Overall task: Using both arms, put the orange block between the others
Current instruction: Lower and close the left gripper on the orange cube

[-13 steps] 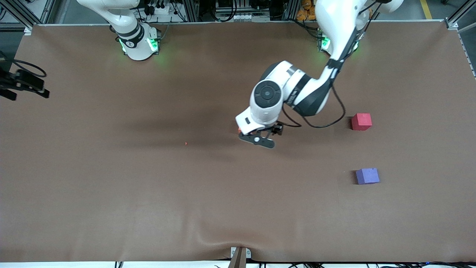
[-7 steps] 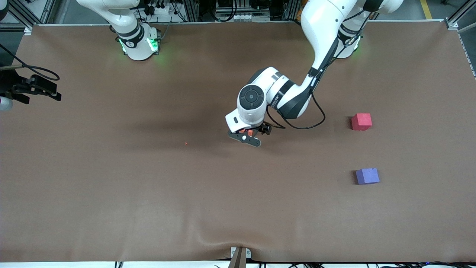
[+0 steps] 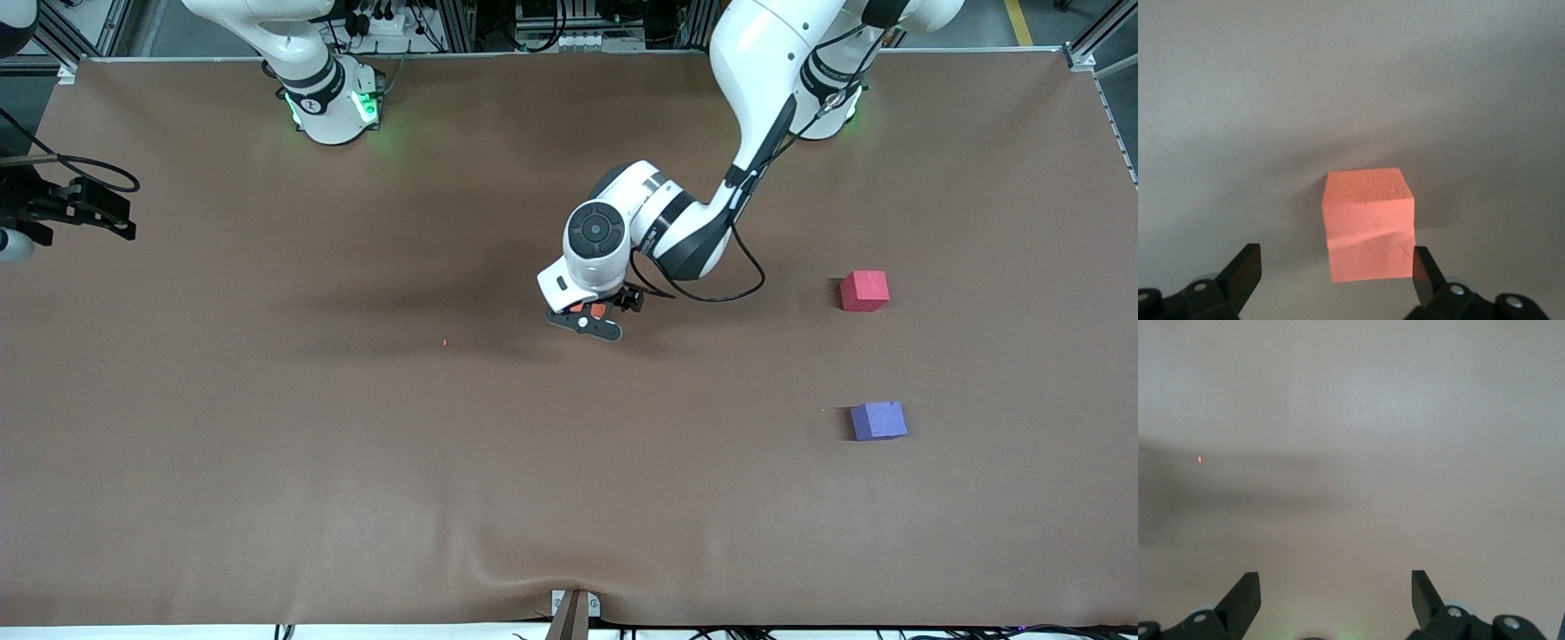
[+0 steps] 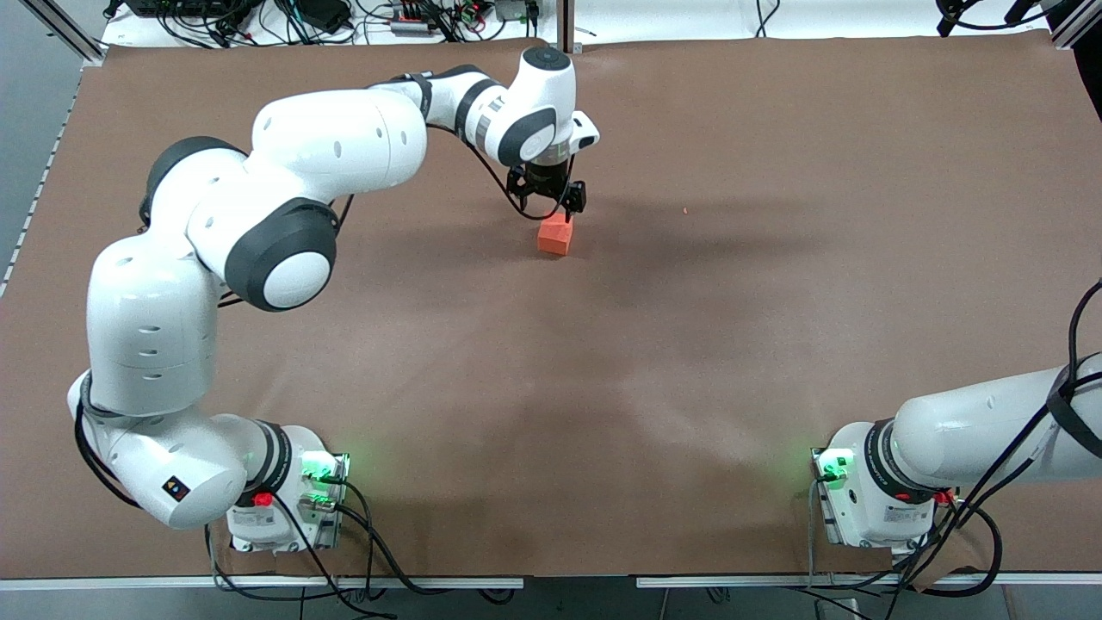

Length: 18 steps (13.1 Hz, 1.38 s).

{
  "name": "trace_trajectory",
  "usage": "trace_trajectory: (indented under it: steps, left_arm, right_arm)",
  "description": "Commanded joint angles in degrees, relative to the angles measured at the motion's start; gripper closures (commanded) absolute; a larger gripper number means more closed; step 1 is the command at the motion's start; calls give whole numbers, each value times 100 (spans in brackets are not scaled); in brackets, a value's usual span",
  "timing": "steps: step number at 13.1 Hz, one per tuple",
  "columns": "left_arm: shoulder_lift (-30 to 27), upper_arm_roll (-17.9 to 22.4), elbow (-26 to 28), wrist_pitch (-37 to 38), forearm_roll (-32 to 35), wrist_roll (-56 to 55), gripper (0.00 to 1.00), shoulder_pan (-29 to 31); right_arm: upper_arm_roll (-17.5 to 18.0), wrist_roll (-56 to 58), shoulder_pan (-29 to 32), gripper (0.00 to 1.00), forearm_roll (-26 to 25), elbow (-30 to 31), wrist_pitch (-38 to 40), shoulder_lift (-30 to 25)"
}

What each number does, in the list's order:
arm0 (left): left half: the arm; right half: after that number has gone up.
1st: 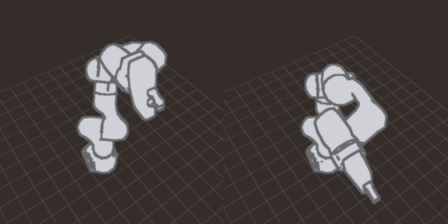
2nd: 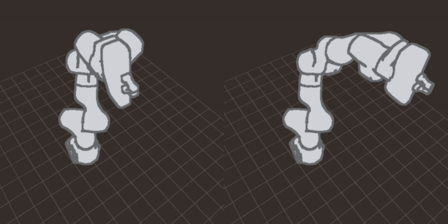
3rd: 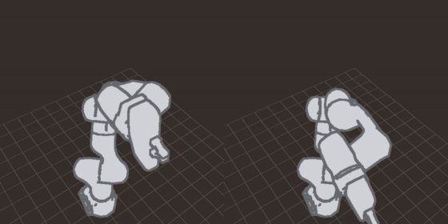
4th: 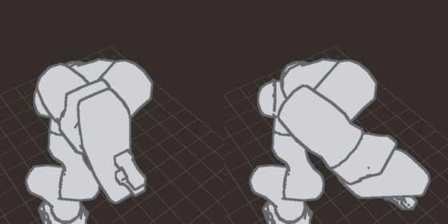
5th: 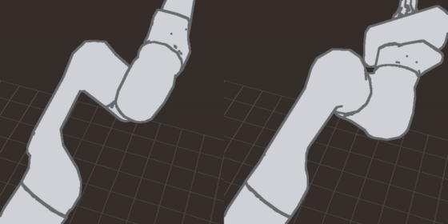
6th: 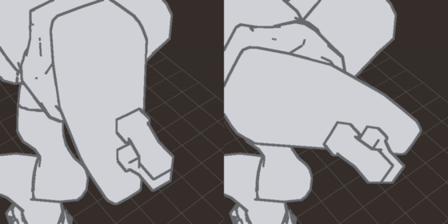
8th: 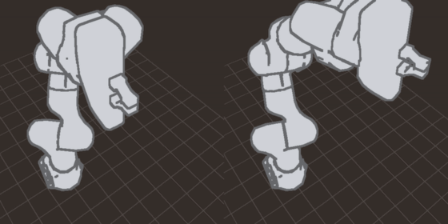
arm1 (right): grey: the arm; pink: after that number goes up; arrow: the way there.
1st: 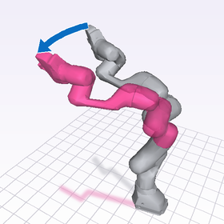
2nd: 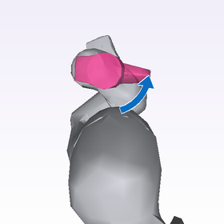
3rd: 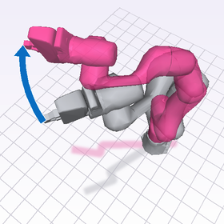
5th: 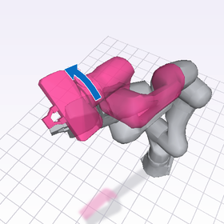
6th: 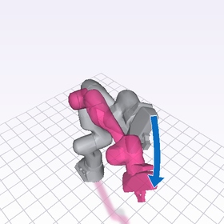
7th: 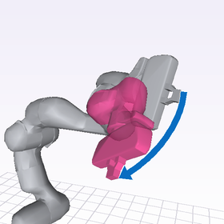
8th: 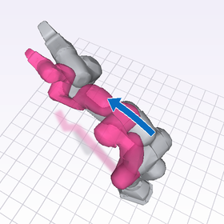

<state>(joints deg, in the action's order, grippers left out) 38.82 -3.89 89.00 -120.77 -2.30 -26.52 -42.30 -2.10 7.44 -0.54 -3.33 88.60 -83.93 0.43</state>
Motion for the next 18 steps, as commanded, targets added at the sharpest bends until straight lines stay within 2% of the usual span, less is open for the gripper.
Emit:
trace_trajectory:
  steps: [1,3,7,8,9,10,12,13,15,18]
  left_arm:
    - [-6,20,56,-96,-130,-282,0,-94]
    - [90,20,12,-183,-130,-458,0,-111]
    - [275,20,30,-500,-165,-687,0,-155]
    - [275,29,38,-500,-174,-696,4,-164]
    - [275,29,56,-492,-174,-696,25,-164]
    - [284,20,65,-492,-183,-705,52,-164]
    - [275,29,74,-439,-183,-949,97,-155]
    - [232,38,65,-439,-174,-1073,100,-129]
    - [57,90,56,-247,-156,-1109,100,19]
    - [-557,90,38,429,-104,-925,100,695]
  right_arm:
    - [16,-15,-95,0,-37,-71,210,-52]
    - [-1,-58,-87,0,227,-167,271,-78]
    - [-10,-50,-60,0,254,-300,509,-52]
    - [-10,-50,-78,0,254,-300,570,-52]
    - [-10,-50,-78,0,254,-300,579,-52]
    - [-10,-41,-78,0,254,-300,579,-52]
    - [-10,-50,-78,0,263,-300,579,-52]
    - [-19,-41,-78,0,350,-300,579,-52]
    - [-19,-24,-69,0,430,-308,588,-52]
    - [-27,3,-43,0,421,-308,597,-35]
